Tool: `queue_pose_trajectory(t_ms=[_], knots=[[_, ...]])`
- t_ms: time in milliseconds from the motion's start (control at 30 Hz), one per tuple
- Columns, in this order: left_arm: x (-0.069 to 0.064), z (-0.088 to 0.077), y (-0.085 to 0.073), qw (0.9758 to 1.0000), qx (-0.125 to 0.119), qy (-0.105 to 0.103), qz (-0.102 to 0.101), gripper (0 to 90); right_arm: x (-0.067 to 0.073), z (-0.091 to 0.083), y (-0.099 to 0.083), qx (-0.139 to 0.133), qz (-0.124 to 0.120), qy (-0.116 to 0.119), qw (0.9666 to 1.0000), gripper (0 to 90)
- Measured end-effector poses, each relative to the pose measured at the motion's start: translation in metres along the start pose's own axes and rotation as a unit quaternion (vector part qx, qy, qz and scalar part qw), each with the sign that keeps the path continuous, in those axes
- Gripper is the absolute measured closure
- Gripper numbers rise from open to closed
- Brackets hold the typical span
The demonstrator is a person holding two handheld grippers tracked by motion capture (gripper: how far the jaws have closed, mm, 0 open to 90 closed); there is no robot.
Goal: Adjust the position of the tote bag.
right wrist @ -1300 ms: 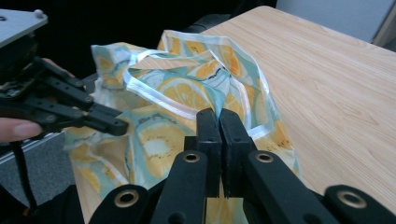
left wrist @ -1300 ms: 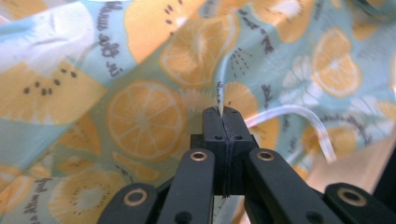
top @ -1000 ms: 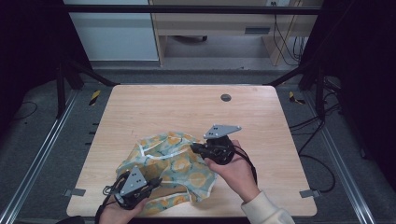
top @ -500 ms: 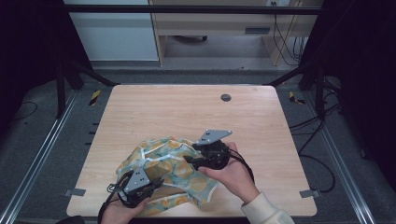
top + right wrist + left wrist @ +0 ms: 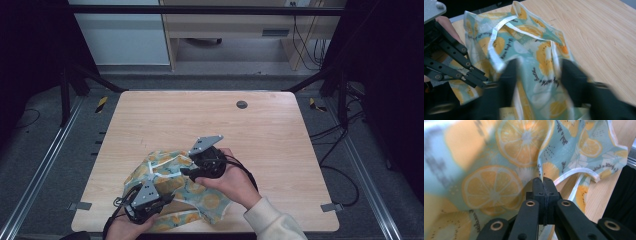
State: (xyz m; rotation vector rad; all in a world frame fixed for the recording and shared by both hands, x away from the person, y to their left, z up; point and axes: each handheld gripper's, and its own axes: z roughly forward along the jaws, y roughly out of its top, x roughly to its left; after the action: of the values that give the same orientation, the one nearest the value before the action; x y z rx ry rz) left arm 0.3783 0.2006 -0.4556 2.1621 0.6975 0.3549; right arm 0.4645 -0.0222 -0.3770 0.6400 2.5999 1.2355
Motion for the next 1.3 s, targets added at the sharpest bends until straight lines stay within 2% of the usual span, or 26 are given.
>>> queue_pose_trajectory(t_ms=[33, 67, 100, 200, 233, 467, 533, 600, 633, 700, 767, 867, 900, 933, 967, 1000, 1033, 1100, 1133, 1167, 1233, 1300], knots=[[-0.001, 0.001, 0.000, 1.0000, 0.003, -0.003, 0.000, 90.0, -0.002, 0.001, 0.001, 0.000, 0.004, 0.003, 1.0000, 70.1], [-0.002, 0.003, 0.000, 0.9999, 0.009, -0.007, 0.005, 90.0, -0.007, 0.003, 0.005, 0.002, 0.011, 0.002, 0.9999, 84.4], [-0.002, 0.003, 0.000, 0.9999, 0.009, -0.007, 0.005, 90.0, -0.010, 0.003, 0.006, -0.001, 0.011, -0.001, 0.9999, 88.8], [-0.004, 0.005, -0.001, 0.9996, 0.022, -0.014, 0.009, 90.0, -0.015, 0.002, 0.009, -0.007, 0.016, -0.010, 0.9998, 90.0], [-0.006, 0.006, -0.002, 0.9993, 0.032, -0.018, 0.012, 90.0, -0.022, 0.001, 0.012, -0.009, 0.023, -0.017, 0.9995, 90.0], [-0.006, 0.007, -0.005, 0.9979, 0.053, -0.031, 0.017, 90.0, -0.036, 0.001, 0.013, -0.014, 0.039, -0.028, 0.9988, 90.0], [-0.006, 0.008, -0.008, 0.9968, 0.070, -0.036, 0.017, 90.0, -0.042, 0.004, 0.010, -0.012, 0.047, -0.033, 0.9983, 90.0], [-0.005, 0.008, -0.008, 0.9966, 0.072, -0.037, 0.017, 90.0, -0.044, 0.006, 0.009, -0.010, 0.051, -0.037, 0.9980, 90.0], [-0.005, 0.008, -0.010, 0.9957, 0.082, -0.039, 0.017, 90.0, -0.050, 0.009, 0.005, -0.007, 0.057, -0.043, 0.9975, 90.0], [-0.005, 0.008, -0.010, 0.9952, 0.087, -0.042, 0.019, 90.0, -0.052, 0.010, 0.004, -0.005, 0.060, -0.045, 0.9972, 90.0], [-0.004, 0.006, -0.011, 0.9946, 0.093, -0.041, 0.019, 90.0, -0.060, 0.014, -0.002, 0.003, 0.073, -0.053, 0.9959, 90.0], [-0.003, 0.006, -0.012, 0.9948, 0.092, -0.040, 0.018, 90.0, -0.065, 0.018, -0.007, 0.008, 0.080, -0.058, 0.9951, 90.0], [-0.003, 0.006, -0.012, 0.9952, 0.089, -0.038, 0.019, 89.8, -0.066, 0.019, -0.010, 0.012, 0.084, -0.058, 0.9948, 90.0], [-0.003, 0.005, -0.011, 0.9965, 0.075, -0.034, 0.015, 89.8, -0.066, 0.019, -0.010, 0.012, 0.084, -0.058, 0.9948, 90.0], [-0.003, 0.003, -0.009, 0.9978, 0.058, -0.031, 0.012, 86.5, -0.064, 0.020, -0.011, 0.008, 0.081, -0.054, 0.9952, 90.0], [-0.003, 0.003, -0.009, 0.9978, 0.058, -0.031, 0.012, 84.0, -0.064, 0.020, -0.011, 0.008, 0.081, -0.054, 0.9952, 90.0], [-0.003, 0.001, -0.006, 0.9989, 0.039, -0.022, 0.011, 79.8, -0.060, 0.018, -0.011, 0.005, 0.078, -0.050, 0.9957, 90.0], [-0.004, -0.002, -0.004, 0.9996, 0.021, -0.016, 0.007, 75.2, -0.057, 0.018, -0.011, 0.005, 0.076, -0.047, 0.9960, 90.0], [-0.004, -0.002, -0.004, 0.9996, 0.021, -0.016, 0.007, 71.9, -0.057, 0.018, -0.011, 0.005, 0.076, -0.047, 0.9960, 90.0], [-0.005, -0.004, -0.002, 0.9999, 0.007, -0.011, 0.003, 71.9, -0.055, 0.018, -0.011, 0.006, 0.073, -0.044, 0.9963, 90.0], [-0.007, -0.008, 0.002, 0.9999, -0.012, 0.009, 0.004, 64.2, -0.051, 0.018, -0.011, 0.010, 0.070, -0.039, 0.9967, 90.0], [-0.004, -0.013, 0.006, 0.9979, -0.035, 0.053, -0.009, 51.6, -0.046, 0.020, -0.013, 0.013, 0.064, -0.032, 0.9973, 90.0]])
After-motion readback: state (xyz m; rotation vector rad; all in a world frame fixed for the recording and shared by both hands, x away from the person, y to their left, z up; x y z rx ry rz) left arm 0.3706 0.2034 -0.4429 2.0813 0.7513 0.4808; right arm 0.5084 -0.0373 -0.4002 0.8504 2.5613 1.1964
